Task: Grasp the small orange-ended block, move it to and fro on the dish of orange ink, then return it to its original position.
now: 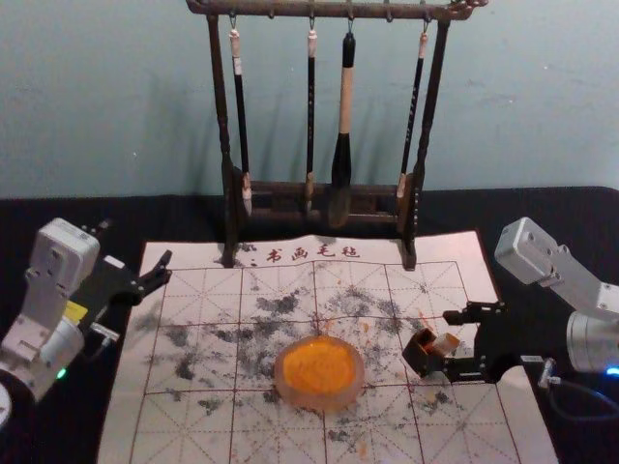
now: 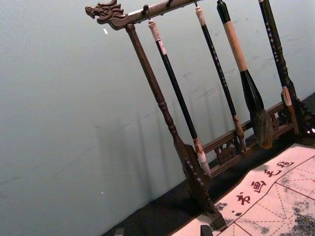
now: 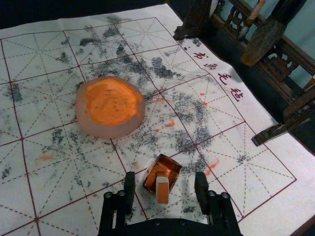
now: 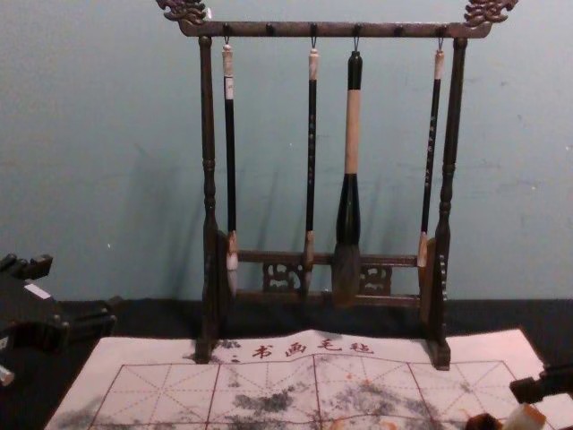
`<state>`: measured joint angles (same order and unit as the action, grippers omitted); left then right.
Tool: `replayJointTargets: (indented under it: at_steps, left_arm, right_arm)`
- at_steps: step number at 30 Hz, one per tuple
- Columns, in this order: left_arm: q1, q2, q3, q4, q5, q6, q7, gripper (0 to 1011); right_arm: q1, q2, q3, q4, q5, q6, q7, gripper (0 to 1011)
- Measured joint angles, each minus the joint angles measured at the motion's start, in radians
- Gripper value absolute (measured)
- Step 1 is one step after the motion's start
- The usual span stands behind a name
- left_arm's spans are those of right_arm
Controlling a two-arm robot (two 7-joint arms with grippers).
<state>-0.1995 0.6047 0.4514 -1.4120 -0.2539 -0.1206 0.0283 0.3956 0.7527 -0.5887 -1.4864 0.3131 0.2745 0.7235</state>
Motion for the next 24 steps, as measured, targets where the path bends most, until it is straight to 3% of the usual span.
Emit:
replayJointTargets:
  at_steps: [2,10,21,24]
  left_arm:
    - [0.0,0.0,0.0,0.0,0.0,0.0,0.0,1001]
    - [0.0,0.0,0.0,0.0,0.0,0.0,0.0,1001]
    - [0.0,0.0,0.0,0.0,0.0,0.0,0.0,1001]
    - [0.0,0.0,0.0,0.0,0.0,0.0,0.0,1001]
  right_arm:
    - [0.0,0.0,0.0,0.0,0.0,0.0,0.0,804]
    - [0.0,0.0,0.0,0.0,0.001,0.0,0.0,1000]
    - [-0.001,-0.001,0.002,-0.007,-0.001,-0.005,-0.009,1000]
    - [-0.013,-0.004,0.02,-0.02,0.002,-0.023,-0.034,1000]
